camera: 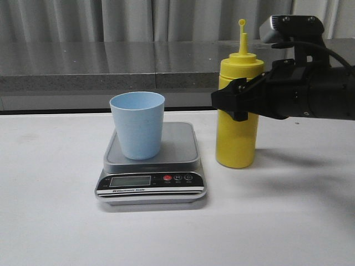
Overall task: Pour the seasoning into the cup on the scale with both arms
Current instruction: 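Turn the bottle upright and lower it beside the scale, then open the right gripper and withdraw it from the bottle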
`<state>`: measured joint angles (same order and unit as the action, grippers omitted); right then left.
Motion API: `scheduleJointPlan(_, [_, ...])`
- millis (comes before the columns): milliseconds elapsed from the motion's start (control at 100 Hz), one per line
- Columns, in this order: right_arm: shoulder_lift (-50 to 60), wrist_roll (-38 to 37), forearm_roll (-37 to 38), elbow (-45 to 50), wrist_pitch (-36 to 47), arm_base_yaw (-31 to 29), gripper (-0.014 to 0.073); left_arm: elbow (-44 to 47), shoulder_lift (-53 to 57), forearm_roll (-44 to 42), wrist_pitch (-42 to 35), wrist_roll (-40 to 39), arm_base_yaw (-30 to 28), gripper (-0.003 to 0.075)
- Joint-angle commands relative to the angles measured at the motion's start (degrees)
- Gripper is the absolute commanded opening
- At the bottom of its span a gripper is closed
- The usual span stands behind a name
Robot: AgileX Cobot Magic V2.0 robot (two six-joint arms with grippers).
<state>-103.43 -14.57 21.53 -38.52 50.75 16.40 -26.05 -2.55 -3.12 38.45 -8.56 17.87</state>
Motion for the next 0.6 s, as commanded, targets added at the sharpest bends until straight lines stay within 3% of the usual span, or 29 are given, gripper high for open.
scheduleJointPlan(0, [4.9,0.0,0.8,-1.1,0.3,-0.3,0.0622,-1.4,-0.9,0.4,-4.3,-0.3,-0.1,-0.002])
scheduleJointPlan(440, [18.1,0.0,0.5,8.1,-7.5,-0.3,0.0617,-1.4,-0.9,0.4,-4.3,-0.3,-0.1,-0.002])
scheduleJointPlan(590, [25.2,0.0,-0.6,10.5,-14.6,-0.3,0.0471,-1.4,-0.9,0.4,-4.3,-0.3,-0.1,-0.002])
